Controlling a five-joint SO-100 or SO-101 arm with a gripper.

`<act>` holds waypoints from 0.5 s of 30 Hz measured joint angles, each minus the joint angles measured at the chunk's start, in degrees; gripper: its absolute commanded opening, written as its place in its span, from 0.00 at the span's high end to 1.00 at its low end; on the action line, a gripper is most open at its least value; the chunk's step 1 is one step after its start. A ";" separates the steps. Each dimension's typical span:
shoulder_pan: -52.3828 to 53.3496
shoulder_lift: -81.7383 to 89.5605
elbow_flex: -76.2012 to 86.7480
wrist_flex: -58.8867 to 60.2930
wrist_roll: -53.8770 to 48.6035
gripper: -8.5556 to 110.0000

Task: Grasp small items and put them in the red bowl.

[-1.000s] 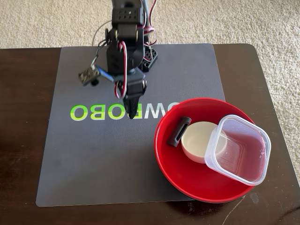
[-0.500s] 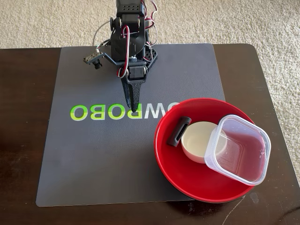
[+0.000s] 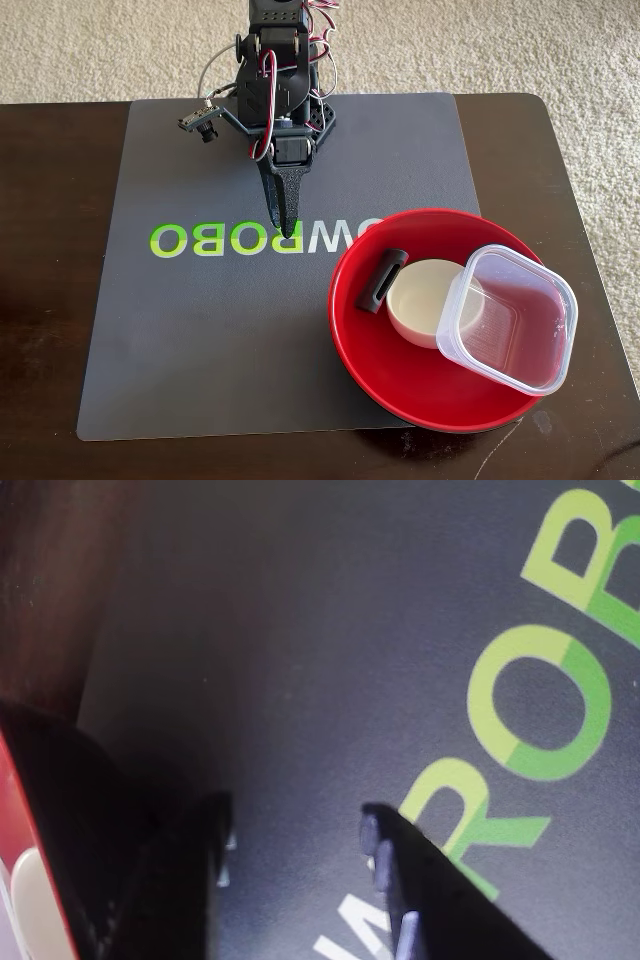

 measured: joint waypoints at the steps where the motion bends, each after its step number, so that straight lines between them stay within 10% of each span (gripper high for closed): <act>1: 0.18 0.00 0.35 0.00 1.05 0.79; 7: 0.44 0.26 2.37 0.18 18.81 0.79; 15: 6.77 0.00 2.29 -2.55 -5.01 0.93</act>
